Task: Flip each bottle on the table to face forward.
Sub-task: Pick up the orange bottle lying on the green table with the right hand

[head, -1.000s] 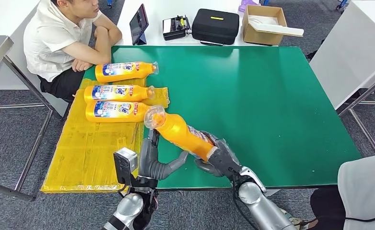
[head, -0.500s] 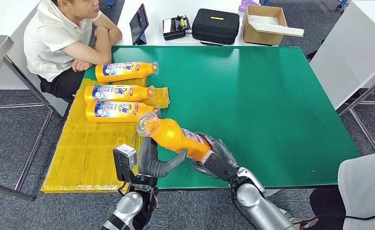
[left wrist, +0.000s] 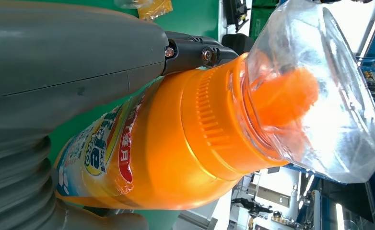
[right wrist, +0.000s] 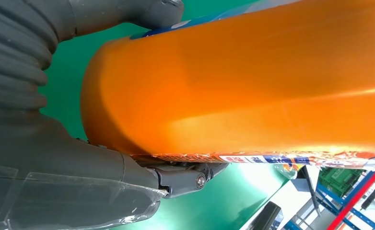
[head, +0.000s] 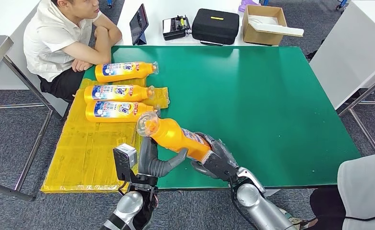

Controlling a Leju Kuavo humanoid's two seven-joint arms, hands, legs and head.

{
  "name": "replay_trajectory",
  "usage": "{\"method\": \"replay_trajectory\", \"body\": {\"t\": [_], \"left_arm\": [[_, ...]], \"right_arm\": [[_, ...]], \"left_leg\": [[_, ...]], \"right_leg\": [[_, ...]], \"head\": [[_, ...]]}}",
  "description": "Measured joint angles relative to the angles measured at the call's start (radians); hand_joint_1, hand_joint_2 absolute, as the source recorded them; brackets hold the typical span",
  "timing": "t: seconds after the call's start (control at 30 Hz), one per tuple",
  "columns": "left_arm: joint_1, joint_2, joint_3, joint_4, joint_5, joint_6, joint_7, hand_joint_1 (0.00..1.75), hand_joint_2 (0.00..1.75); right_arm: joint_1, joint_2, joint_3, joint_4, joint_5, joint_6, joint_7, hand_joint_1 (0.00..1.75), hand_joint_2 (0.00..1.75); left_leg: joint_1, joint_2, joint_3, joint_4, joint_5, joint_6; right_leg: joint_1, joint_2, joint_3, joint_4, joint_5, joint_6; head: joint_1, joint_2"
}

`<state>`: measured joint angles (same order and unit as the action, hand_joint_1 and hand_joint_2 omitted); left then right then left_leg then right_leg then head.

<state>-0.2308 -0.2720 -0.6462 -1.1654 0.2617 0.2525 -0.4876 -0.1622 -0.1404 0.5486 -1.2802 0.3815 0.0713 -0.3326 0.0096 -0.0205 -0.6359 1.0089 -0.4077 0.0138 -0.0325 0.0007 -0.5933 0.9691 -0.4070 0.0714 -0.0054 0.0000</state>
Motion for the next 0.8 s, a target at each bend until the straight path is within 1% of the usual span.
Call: {"method": "replay_trajectory", "body": {"t": [0.13,0.27,0.3,0.33,0.37,0.43,0.47,0.5,0.53,0.7,0.77,0.8], "left_arm": [[0.000,0.000,0.000,0.000,0.000,0.000,0.000,0.00,1.75],[0.000,0.000,0.000,0.000,0.007,-0.008,0.007,1.74,1.75],[0.000,-0.001,0.001,0.001,0.035,-0.035,0.032,1.70,1.75],[-0.002,-0.001,0.005,0.003,0.095,-0.092,0.079,1.57,1.75],[-0.005,-0.003,0.013,0.007,0.185,-0.173,0.136,1.23,1.75],[-0.019,-0.003,0.042,0.022,0.388,-0.343,0.232,0.42,1.75],[-0.027,-0.002,0.058,0.031,0.459,-0.395,0.250,0.12,1.75],[-0.034,-0.002,0.071,0.040,0.501,-0.424,0.258,0.03,1.75],[-0.039,-0.001,0.079,0.048,0.523,-0.439,0.262,0.00,1.75],[-0.044,-0.001,0.095,0.074,0.564,-0.462,0.277,0.00,1.75],[-0.047,-0.001,0.098,0.081,0.572,-0.468,0.282,0.03,1.75],[-0.048,-0.001,0.099,0.085,0.575,-0.470,0.283,0.41,1.75]], "right_arm": [[0.000,0.000,0.000,0.000,0.000,0.000,0.000,1.75,1.75],[0.000,0.000,0.000,0.000,-0.002,0.004,-0.003,1.75,1.75],[-0.002,0.001,0.003,0.001,-0.007,0.015,-0.012,1.75,1.75],[-0.007,0.004,0.007,0.003,-0.013,0.031,-0.025,1.75,1.75],[-0.015,0.010,0.013,0.009,-0.019,0.047,-0.039,1.75,1.75],[-0.036,0.028,0.027,0.028,-0.027,0.062,-0.061,1.75,1.75],[-0.046,0.037,0.033,0.038,-0.028,0.061,-0.065,1.75,1.75],[-0.056,0.044,0.039,0.046,-0.030,0.058,-0.067,1.75,1.75],[-0.066,0.049,0.045,0.052,-0.030,0.055,-0.069,1.75,1.75],[-0.087,0.056,0.065,0.069,-0.038,0.049,-0.073,1.75,1.75],[-0.090,0.057,0.071,0.072,-0.041,0.044,-0.073,1.75,1.75],[-0.092,0.058,0.072,0.074,-0.041,0.042,-0.073,1.75,1.75]], "left_leg": [[0.000,0.000,0.000,0.000,0.000,0.000],[0.000,0.000,0.000,0.000,0.000,0.000],[0.000,0.000,0.000,0.000,0.000,0.000],[0.000,0.000,-0.001,0.000,0.000,0.000],[0.000,0.000,-0.001,0.000,0.000,0.000],[0.000,0.001,-0.001,0.000,0.000,0.000],[0.000,0.001,0.000,0.000,0.000,0.000],[0.000,0.001,0.000,0.000,0.001,0.000],[0.001,0.000,0.000,0.000,0.001,0.000],[0.000,-0.001,-0.001,0.000,0.002,0.000],[0.000,-0.001,-0.001,0.000,0.002,0.000],[0.000,-0.001,-0.001,0.000,0.002,0.000]], "right_leg": [[0.000,0.000,0.000,0.000,0.000,0.000],[0.000,0.000,0.000,0.000,0.000,0.000],[0.000,0.000,0.000,0.000,0.000,0.000],[0.000,0.000,0.000,0.000,0.000,0.000],[0.000,0.000,0.000,0.000,0.000,0.000],[0.000,0.000,0.000,0.000,0.000,0.000],[0.000,0.000,0.000,0.000,0.001,0.000],[0.000,0.000,0.000,0.000,0.001,0.000],[0.000,0.000,0.000,0.001,0.000,0.000],[0.000,-0.001,0.000,0.001,0.000,0.000],[0.000,-0.001,0.000,0.001,0.000,0.000],[0.000,-0.001,0.000,0.001,0.000,0.000]], "head": [[0.000,0.000],[0.000,0.000],[0.000,0.000],[0.000,0.000],[0.000,0.000],[0.000,0.000],[-0.001,0.000],[-0.001,0.000],[-0.001,0.000],[0.000,0.000],[0.000,0.000],[0.000,0.000]]}}
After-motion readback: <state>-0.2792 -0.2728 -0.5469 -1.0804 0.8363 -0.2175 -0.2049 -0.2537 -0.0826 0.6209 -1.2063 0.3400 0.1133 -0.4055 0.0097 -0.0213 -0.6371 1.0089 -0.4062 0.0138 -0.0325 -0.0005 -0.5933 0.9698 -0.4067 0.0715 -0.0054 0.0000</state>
